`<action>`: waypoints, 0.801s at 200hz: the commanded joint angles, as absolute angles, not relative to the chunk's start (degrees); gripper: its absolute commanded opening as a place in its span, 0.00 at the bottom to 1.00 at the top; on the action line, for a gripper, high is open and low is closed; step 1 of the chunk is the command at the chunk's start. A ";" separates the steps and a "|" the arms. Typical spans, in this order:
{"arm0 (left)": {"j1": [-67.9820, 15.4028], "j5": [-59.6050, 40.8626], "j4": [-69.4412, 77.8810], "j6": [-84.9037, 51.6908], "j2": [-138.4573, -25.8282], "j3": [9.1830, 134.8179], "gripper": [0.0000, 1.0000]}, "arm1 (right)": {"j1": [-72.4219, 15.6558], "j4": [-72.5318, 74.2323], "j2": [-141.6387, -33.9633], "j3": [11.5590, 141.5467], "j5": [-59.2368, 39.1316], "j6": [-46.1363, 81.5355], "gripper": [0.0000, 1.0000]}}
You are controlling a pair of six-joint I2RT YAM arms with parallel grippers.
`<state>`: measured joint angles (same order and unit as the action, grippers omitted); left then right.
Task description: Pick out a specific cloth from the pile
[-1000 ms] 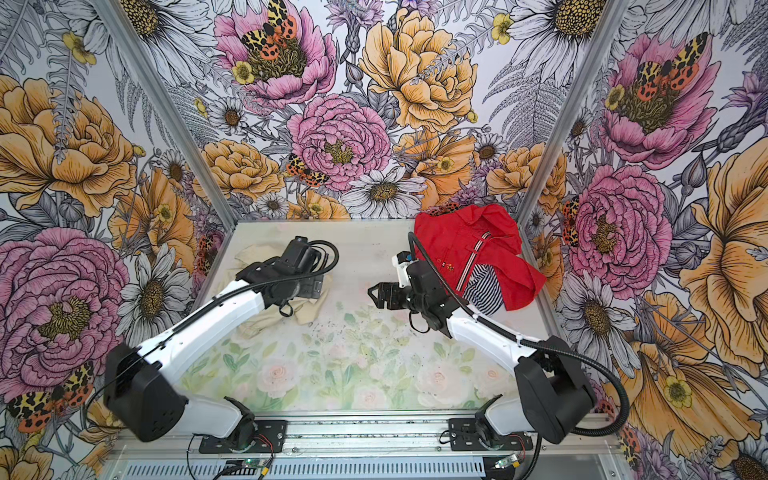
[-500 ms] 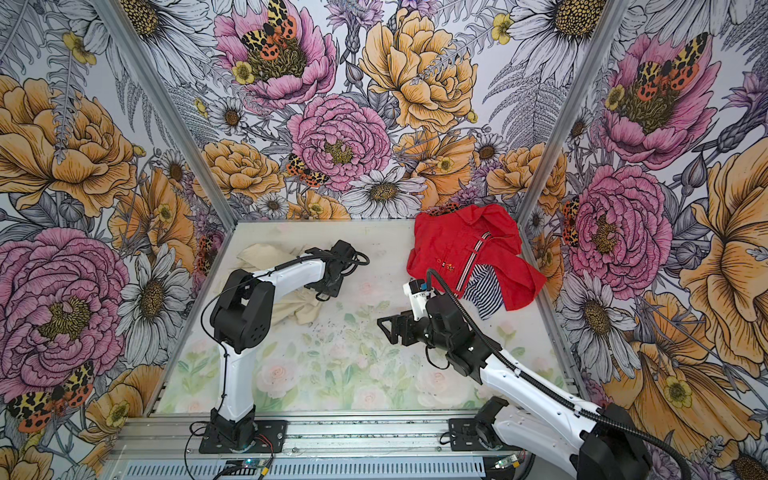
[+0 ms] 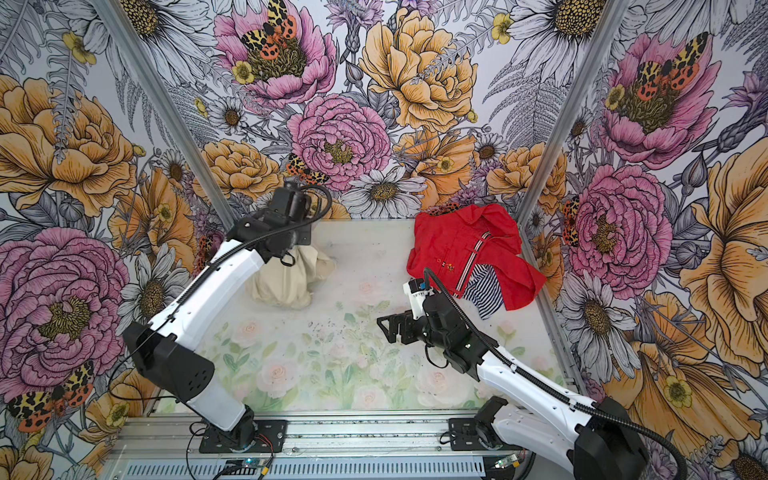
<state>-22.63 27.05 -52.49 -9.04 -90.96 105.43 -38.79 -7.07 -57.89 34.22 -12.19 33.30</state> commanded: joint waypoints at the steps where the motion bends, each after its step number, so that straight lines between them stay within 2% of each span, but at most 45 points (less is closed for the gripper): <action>1: -19.09 16.78 -51.39 -8.99 -88.74 110.56 0.00 | -39.36 -6.85 -58.50 37.30 -11.38 32.43 0.99; 32: -17.24 13.38 -51.15 -10.65 -86.97 117.36 0.00 | -39.64 -6.79 -58.70 37.88 -11.02 32.68 0.99; 52: -13.89 10.10 -50.93 -14.94 -86.38 117.55 0.00 | -39.80 -6.79 -59.46 38.05 -10.90 32.78 0.99; 74: -10.70 11.56 -50.31 -16.28 -86.07 110.94 0.00 | -40.09 -6.68 -60.20 38.25 -10.90 33.29 0.99; 112: -6.21 22.61 -43.03 -13.01 -82.20 95.58 0.00 | -40.64 -6.76 -59.18 37.89 -11.00 33.84 0.99; 144: -3.39 23.09 -37.80 -8.95 -81.65 88.86 0.00 | -40.67 -6.66 -59.42 37.77 -10.46 34.31 0.99; 160: -3.70 19.44 -34.29 -8.45 -81.35 85.26 0.00 | -40.81 -6.68 -60.28 38.25 -10.34 34.53 0.99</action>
